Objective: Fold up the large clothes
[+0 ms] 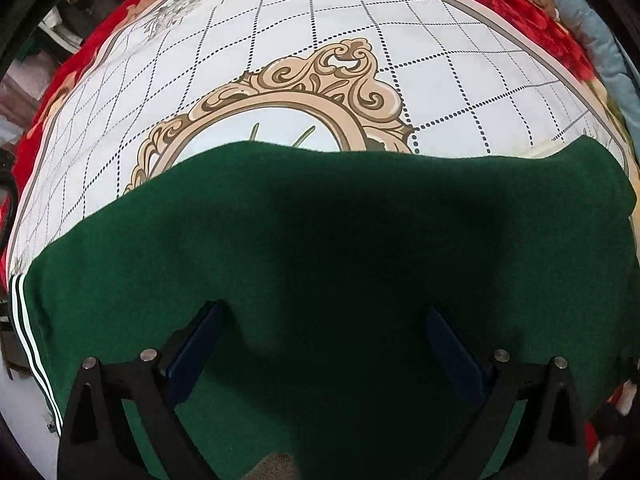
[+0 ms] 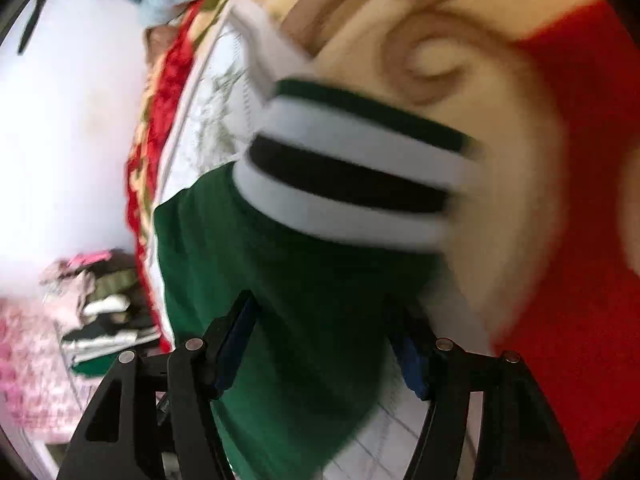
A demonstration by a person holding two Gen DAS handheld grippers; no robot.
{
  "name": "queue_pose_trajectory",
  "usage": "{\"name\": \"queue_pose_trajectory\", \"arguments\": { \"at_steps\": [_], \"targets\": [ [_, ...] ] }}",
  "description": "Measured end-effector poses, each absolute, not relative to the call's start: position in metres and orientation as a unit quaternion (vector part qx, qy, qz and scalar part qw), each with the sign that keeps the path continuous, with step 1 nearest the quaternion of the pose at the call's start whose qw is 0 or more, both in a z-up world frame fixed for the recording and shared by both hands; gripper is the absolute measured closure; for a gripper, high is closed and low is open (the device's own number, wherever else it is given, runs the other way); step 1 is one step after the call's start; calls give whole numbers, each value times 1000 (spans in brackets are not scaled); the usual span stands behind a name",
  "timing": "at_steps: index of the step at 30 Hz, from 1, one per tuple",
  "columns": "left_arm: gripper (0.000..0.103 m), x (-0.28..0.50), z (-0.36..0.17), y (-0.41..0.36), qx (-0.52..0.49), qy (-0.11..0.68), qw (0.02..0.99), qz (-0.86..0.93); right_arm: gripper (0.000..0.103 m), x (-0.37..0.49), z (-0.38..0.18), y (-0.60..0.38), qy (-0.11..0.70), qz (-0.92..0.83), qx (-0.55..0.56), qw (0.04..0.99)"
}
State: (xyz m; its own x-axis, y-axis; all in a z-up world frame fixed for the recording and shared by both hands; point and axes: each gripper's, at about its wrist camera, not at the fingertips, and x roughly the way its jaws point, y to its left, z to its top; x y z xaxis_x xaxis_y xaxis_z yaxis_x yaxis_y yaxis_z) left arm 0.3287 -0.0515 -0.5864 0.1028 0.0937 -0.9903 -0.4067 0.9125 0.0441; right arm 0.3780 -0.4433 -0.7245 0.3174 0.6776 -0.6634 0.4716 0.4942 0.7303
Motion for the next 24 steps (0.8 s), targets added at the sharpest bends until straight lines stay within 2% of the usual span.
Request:
{"name": "queue_pose_trajectory", "arguments": {
  "at_steps": [2, 3, 4, 5, 6, 7, 9, 11, 12, 13, 14, 15, 16, 17, 18, 21, 24],
  "targets": [
    [0, 330, -586, -52, -115, 648, 734, 171, 16, 390, -734, -434, 563, 97, 502, 649],
    [0, 331, -586, -53, -115, 647, 734, 171, 6, 392, -733, -434, 556, 101, 508, 651],
    [0, 331, -586, -53, -116, 647, 734, 171, 5, 400, -732, -429, 550, 104, 511, 652],
    [0, 331, -587, -53, -117, 647, 734, 171, 8, 407, -729, -425, 545, 113, 515, 652],
    [0, 332, -587, -54, -118, 645, 735, 172, 30, 410, -726, -421, 530, 138, 536, 642],
    [0, 333, -586, -54, -118, 643, 736, 174, 47, 406, -719, -419, 523, 148, 548, 636],
    [0, 333, -585, -53, -121, 645, 735, 173, 49, 414, -703, -411, 488, 185, 562, 642],
    [0, 335, -585, -53, -121, 644, 736, 172, 49, 424, -702, -402, 489, 214, 555, 638],
    [0, 337, -585, -54, -118, 642, 738, 171, 43, 428, -706, -398, 496, 218, 550, 636],
    [0, 337, -584, -55, -116, 641, 739, 170, 22, 439, -720, -391, 509, 214, 546, 631],
    [0, 337, -583, -56, -114, 640, 740, 170, 16, 450, -739, -383, 526, 202, 549, 617],
    [0, 337, -582, -57, -112, 639, 742, 170, 16, 455, -748, -379, 529, 201, 555, 609],
    [0, 333, -581, -59, -112, 637, 743, 170, 24, 465, -751, -374, 518, 213, 563, 609],
    [0, 333, -580, -59, -111, 633, 747, 172, 38, 472, -747, -371, 519, 210, 554, 617],
    [0, 335, -579, -60, -110, 630, 749, 173, 76, 474, -745, -369, 524, 203, 545, 622],
    [0, 341, -578, -69, -108, 627, 754, 164, 82, 470, -721, -370, 496, 176, 563, 638],
    [0, 346, -576, -88, -105, 628, 759, 135, 83, 457, -683, -373, 470, 152, 563, 663]
  ]
}}
